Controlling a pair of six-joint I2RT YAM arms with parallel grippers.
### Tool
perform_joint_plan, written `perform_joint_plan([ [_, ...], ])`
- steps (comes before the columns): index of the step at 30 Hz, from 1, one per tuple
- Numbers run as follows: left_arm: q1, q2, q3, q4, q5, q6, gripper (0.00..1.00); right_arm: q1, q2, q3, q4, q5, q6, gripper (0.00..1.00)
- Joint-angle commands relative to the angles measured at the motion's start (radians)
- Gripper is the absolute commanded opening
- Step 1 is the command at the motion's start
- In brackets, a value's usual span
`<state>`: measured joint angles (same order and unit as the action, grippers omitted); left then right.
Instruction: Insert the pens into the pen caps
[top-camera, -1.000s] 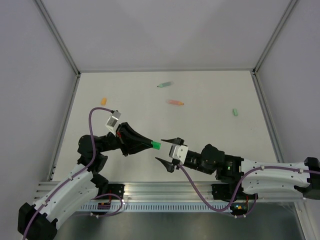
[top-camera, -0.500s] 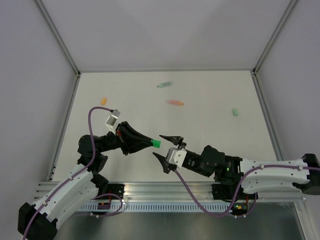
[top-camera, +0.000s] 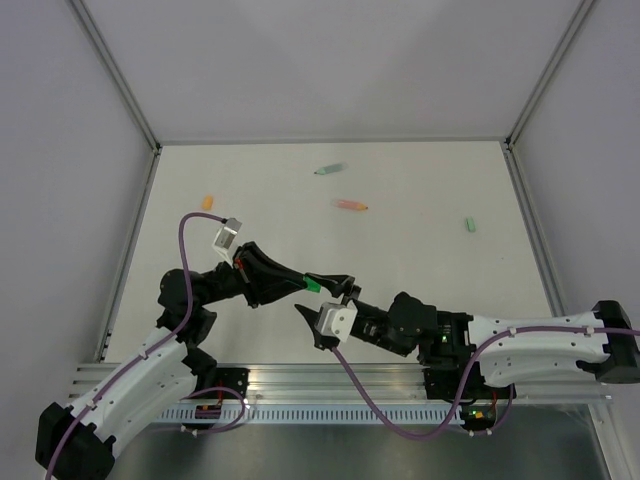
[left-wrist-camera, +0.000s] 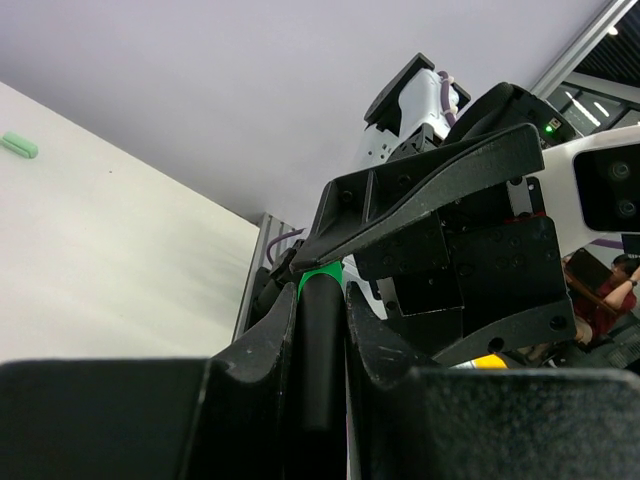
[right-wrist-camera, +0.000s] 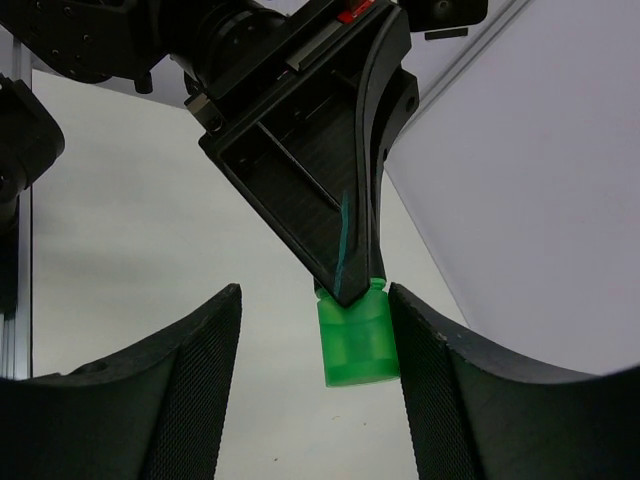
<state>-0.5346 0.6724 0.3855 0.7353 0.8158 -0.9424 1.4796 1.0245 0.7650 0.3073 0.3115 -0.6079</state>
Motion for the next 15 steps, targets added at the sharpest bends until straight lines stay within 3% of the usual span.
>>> perform_joint_plan([
  [1, -0.004, -0.002, -0.010, 0.039, -0.014, -0.032, 0.02, 0.011, 0.019, 0.046, 0.052, 0.008, -0.035, 0.66],
  [5, -0.004, -0.007, -0.019, 0.055, -0.006, -0.042, 0.02, 0.011, 0.025, 0.045, 0.067, 0.017, -0.047, 0.58],
  [15, -0.004, -0.004, -0.036, 0.122, 0.005, -0.102, 0.02, 0.010, 0.034, 0.039, 0.098, 0.021, -0.069, 0.55],
])
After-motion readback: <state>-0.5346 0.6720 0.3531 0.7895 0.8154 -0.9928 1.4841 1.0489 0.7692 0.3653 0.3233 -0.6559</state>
